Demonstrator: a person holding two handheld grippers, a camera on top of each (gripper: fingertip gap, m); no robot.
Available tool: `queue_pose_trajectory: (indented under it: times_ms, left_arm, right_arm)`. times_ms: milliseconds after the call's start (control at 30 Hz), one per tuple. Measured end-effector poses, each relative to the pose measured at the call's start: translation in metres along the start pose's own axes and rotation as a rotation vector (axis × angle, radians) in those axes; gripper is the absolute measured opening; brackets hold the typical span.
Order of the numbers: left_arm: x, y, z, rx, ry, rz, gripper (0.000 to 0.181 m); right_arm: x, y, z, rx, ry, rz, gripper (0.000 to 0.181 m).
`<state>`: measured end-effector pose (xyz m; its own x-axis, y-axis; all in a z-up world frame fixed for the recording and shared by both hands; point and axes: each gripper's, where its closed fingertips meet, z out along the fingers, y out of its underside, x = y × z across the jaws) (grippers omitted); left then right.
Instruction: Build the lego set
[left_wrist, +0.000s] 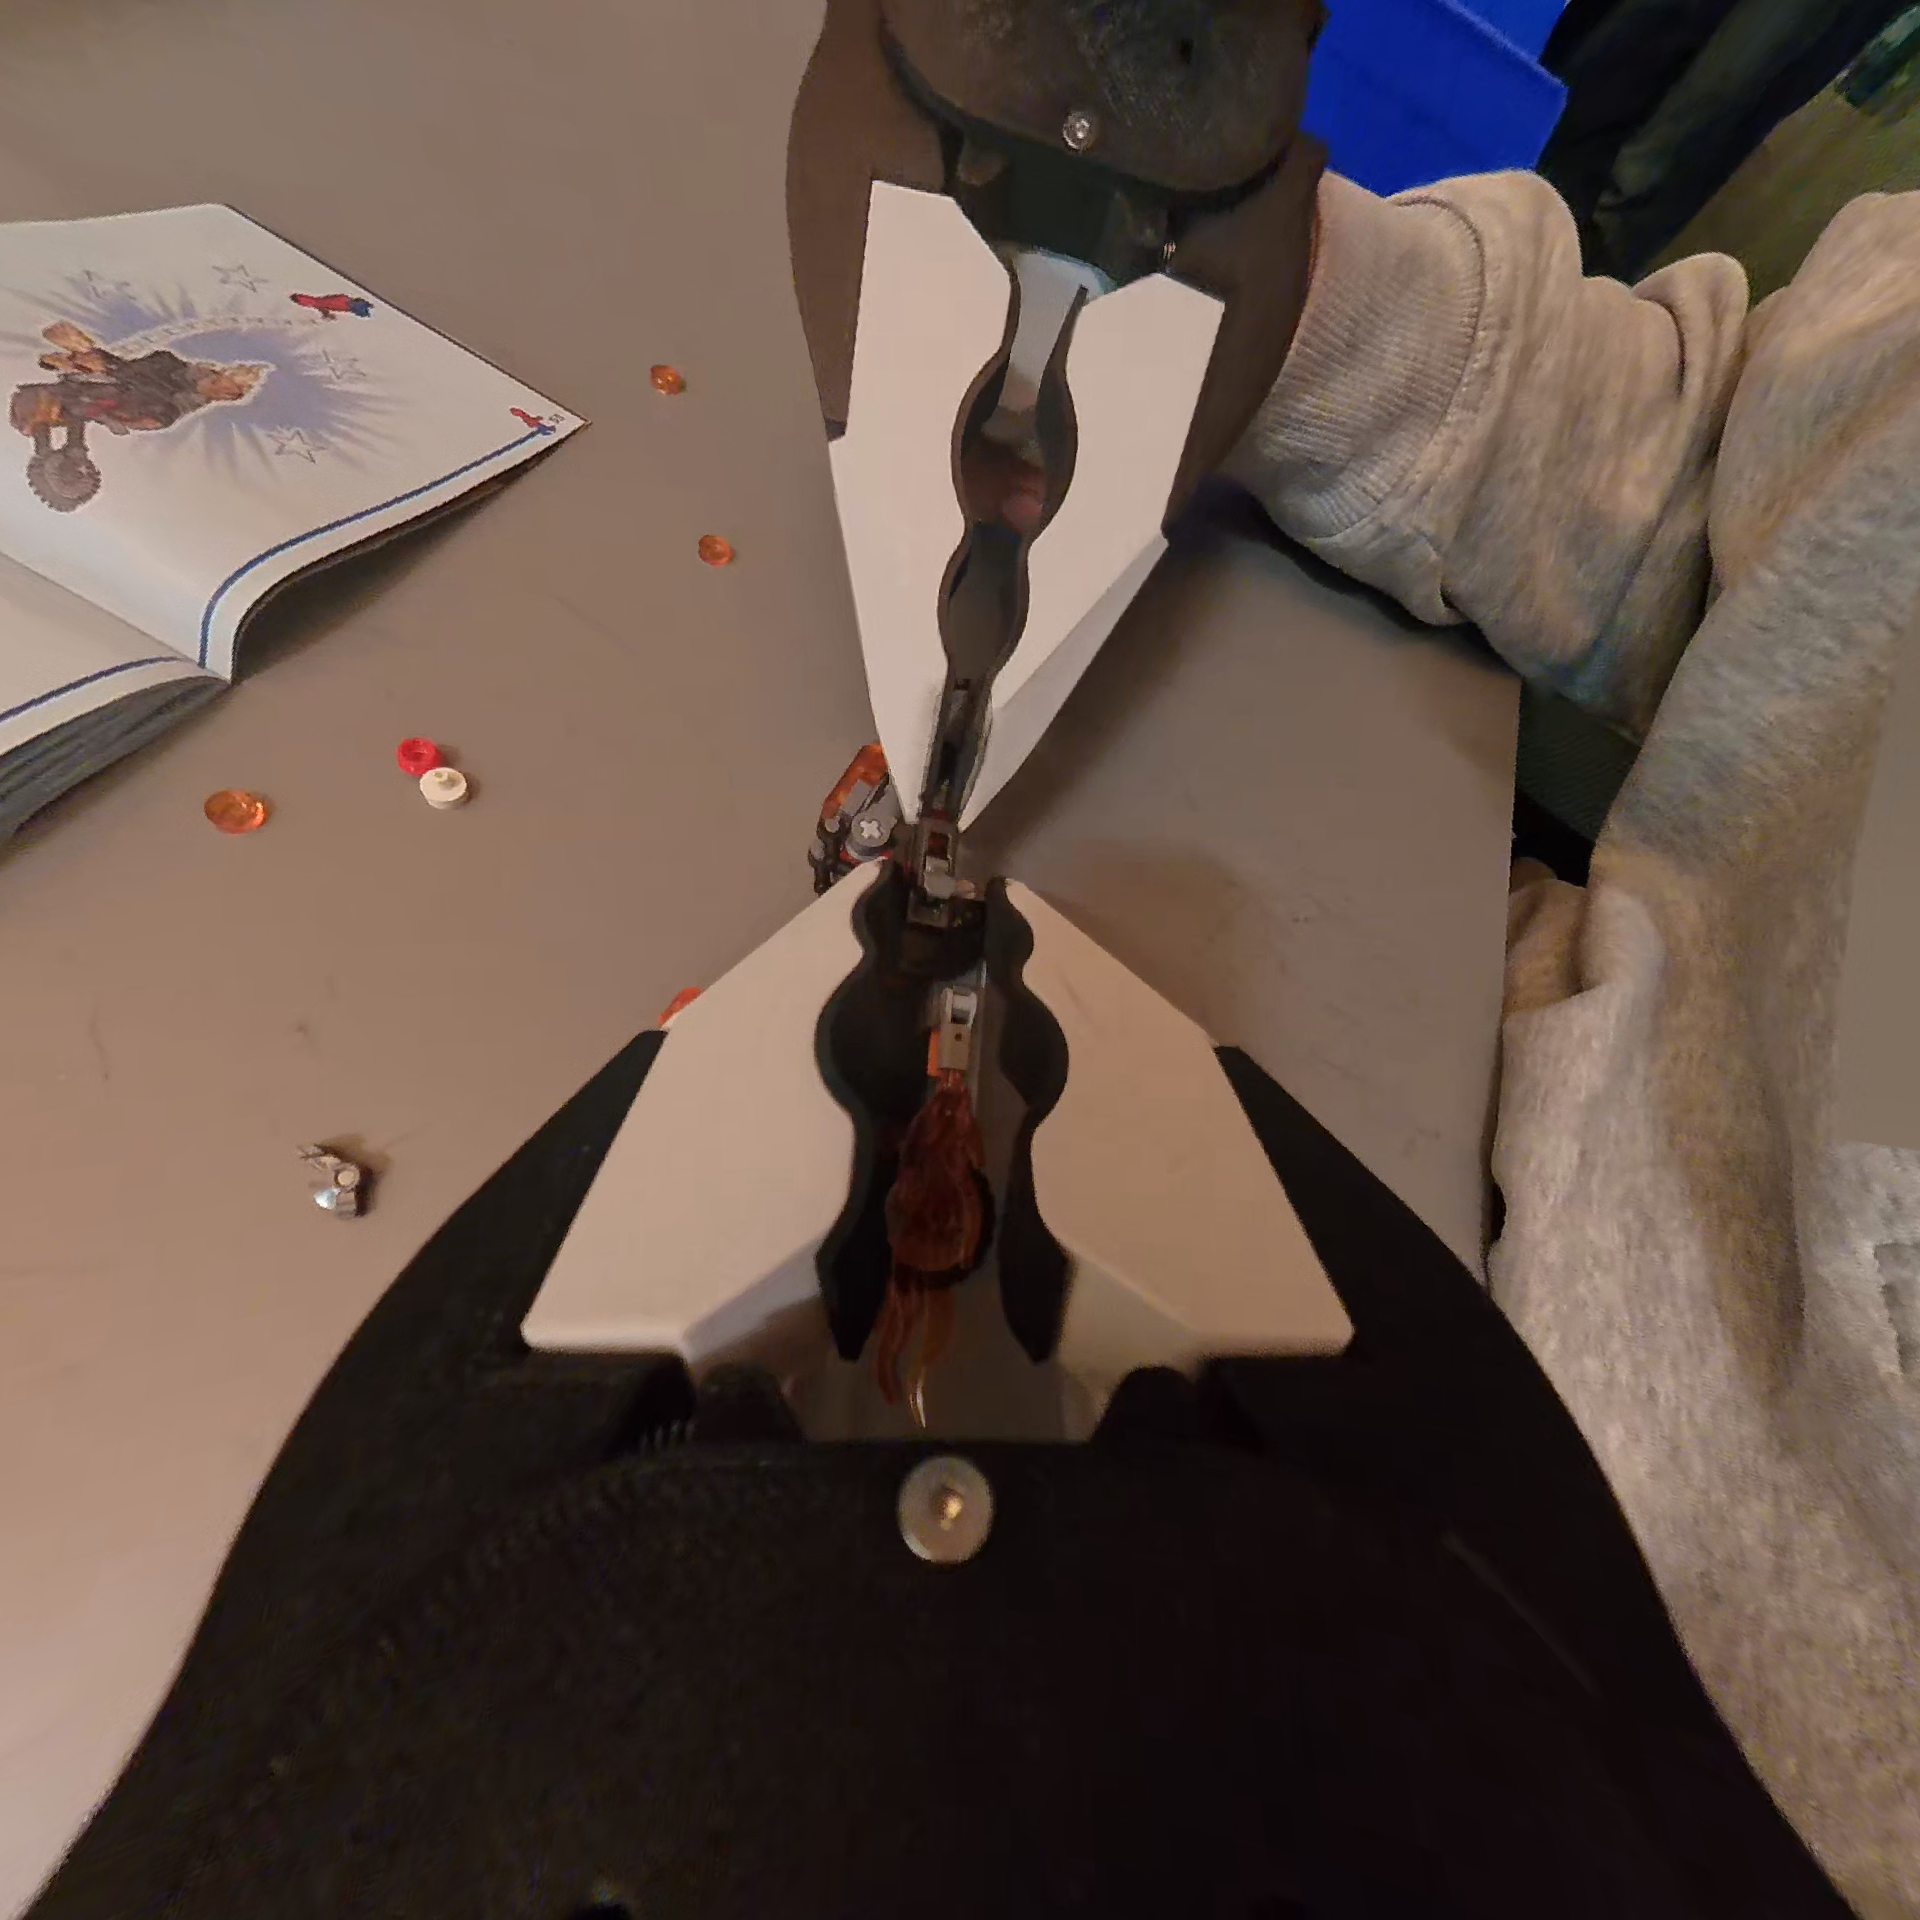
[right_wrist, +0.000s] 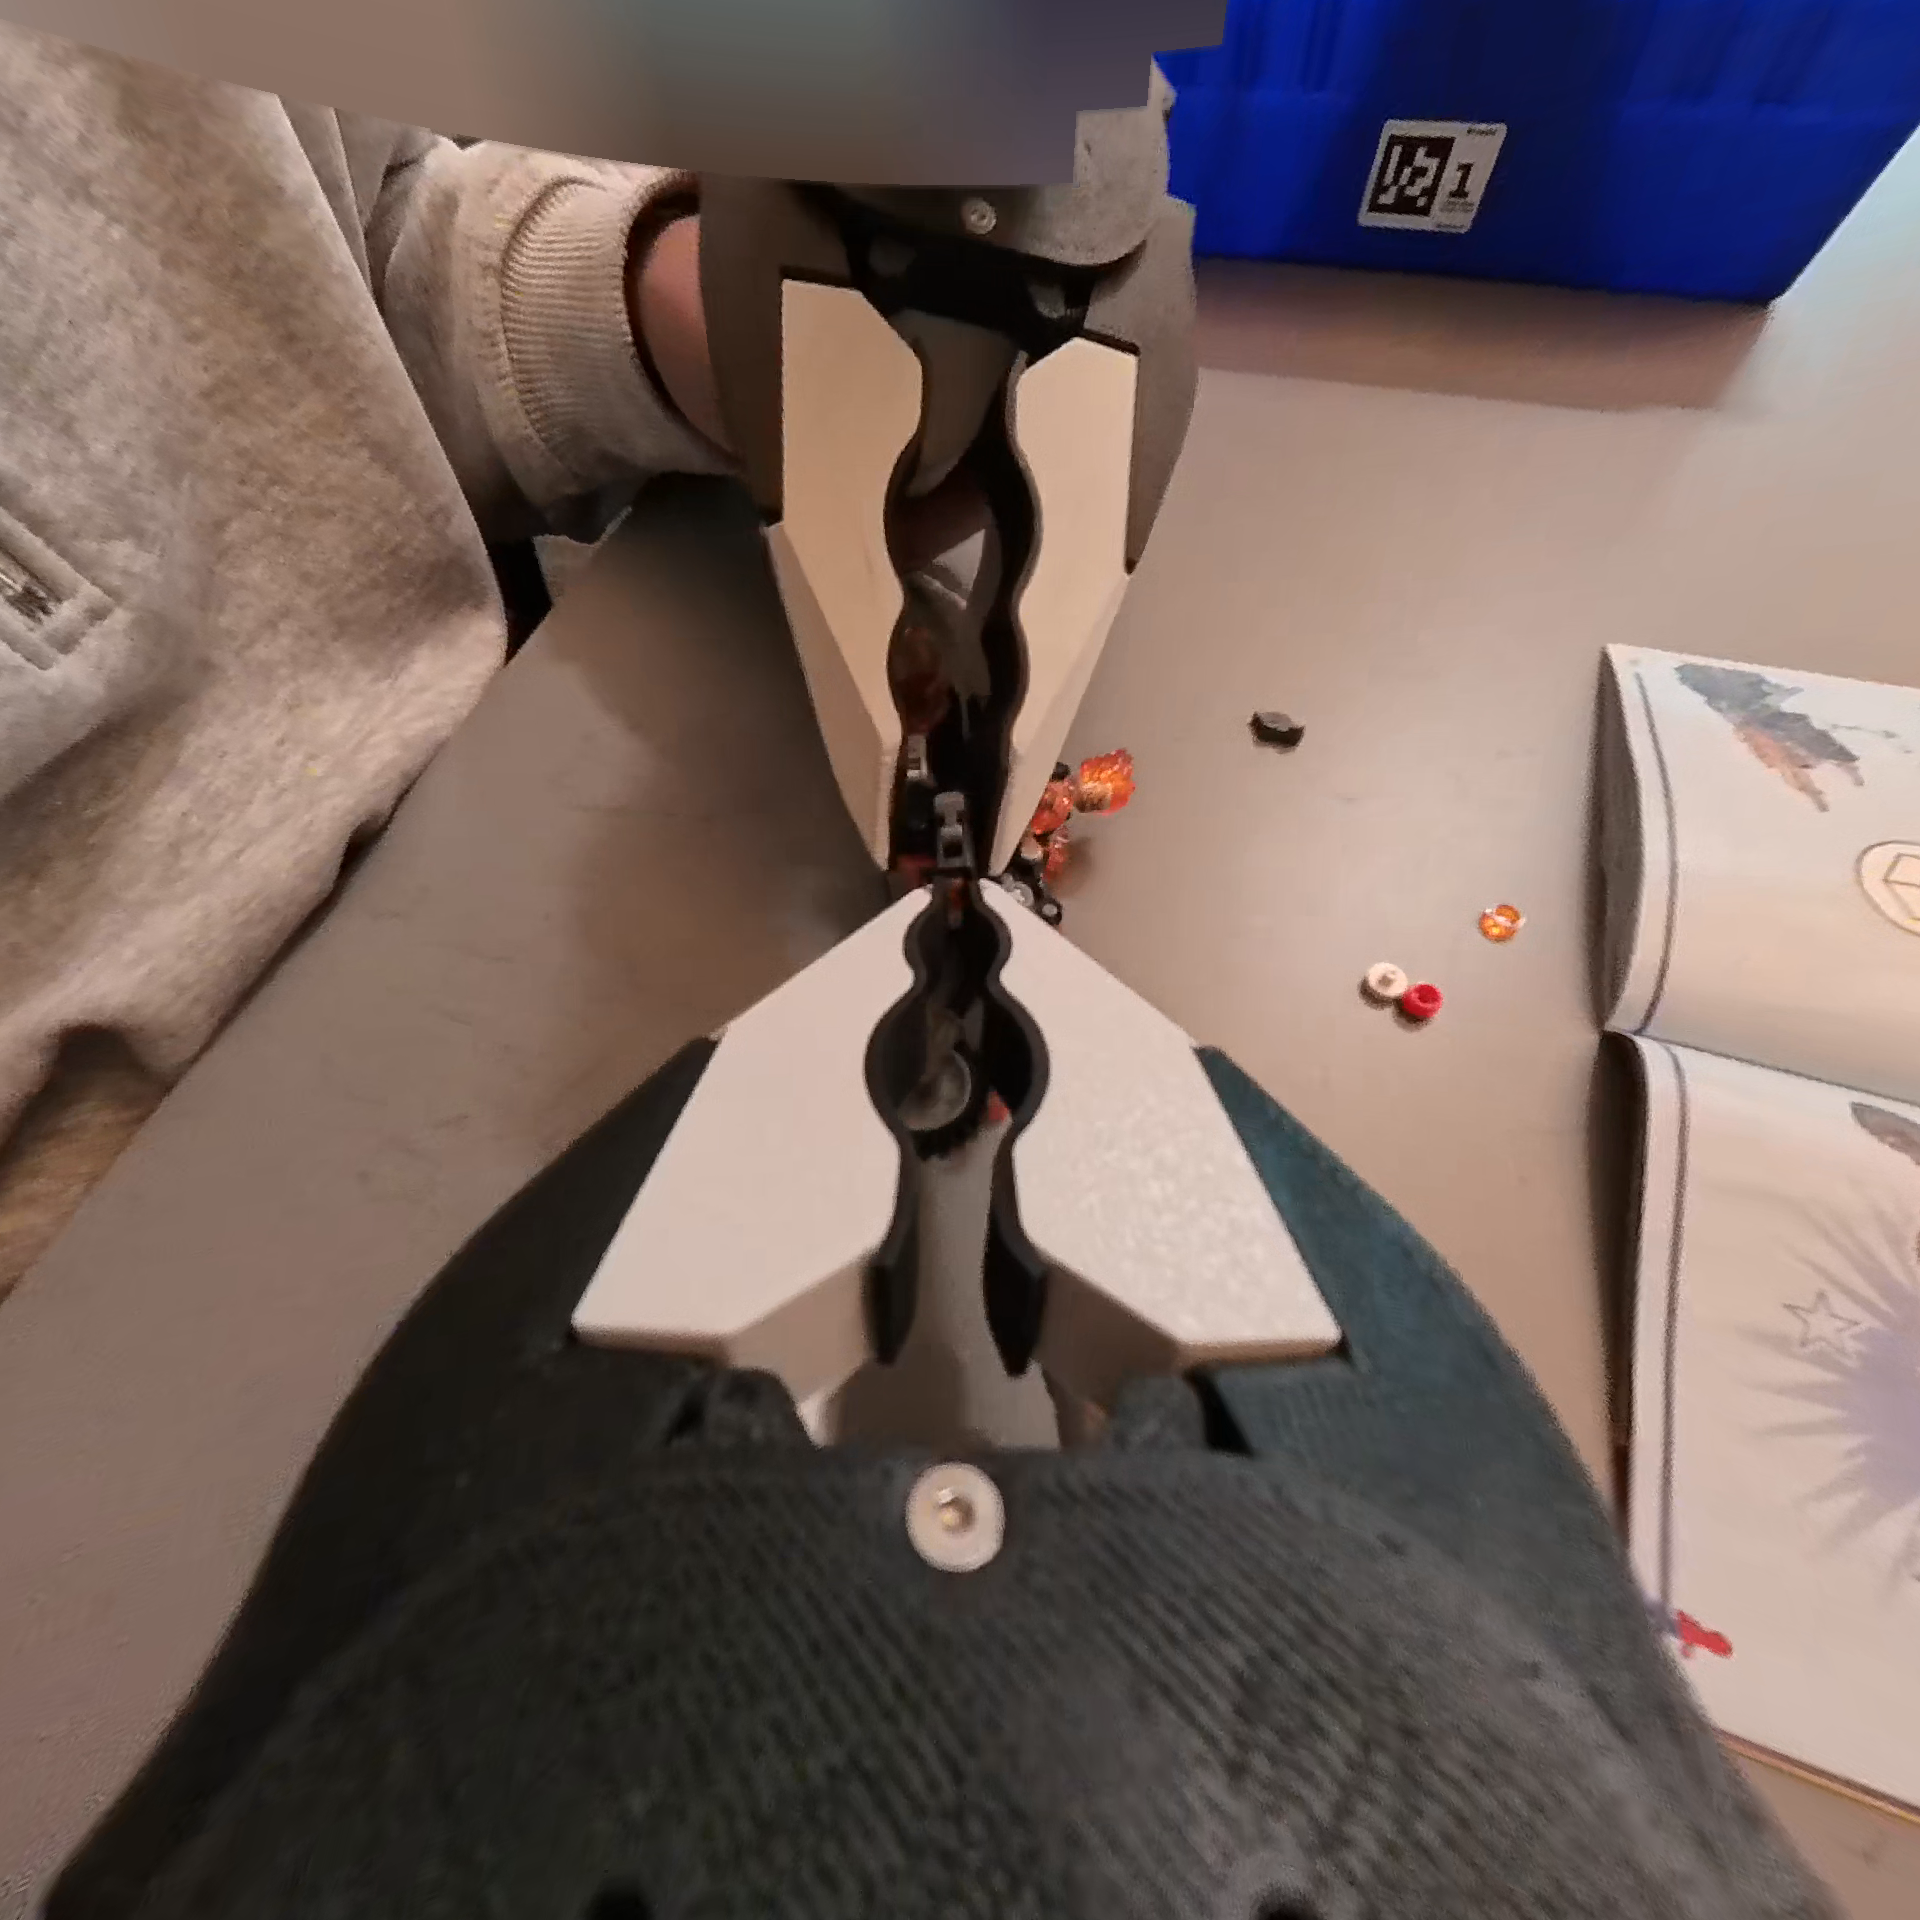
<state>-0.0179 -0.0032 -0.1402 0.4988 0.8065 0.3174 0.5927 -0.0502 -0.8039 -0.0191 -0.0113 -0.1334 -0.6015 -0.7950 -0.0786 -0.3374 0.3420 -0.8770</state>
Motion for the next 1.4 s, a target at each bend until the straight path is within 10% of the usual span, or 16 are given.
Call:
queue_pose_trajectory:
  times_ms: [967, 1400]
  left_arm:
    - [0.005, -0.001, -0.002, 0.01, 0.039, -0.009, 0.014]
    - [0.041, -0.06, -0.044, 0.513, 0.216, -0.021, 0.013]
  right_arm:
    - [-0.003, -0.001, 0.0, 0.019, 0.1, 0.116, 0.0]
    - [-0.023, -0.074, -0.032, -0.149, 0.097, -0.065, 0.0]
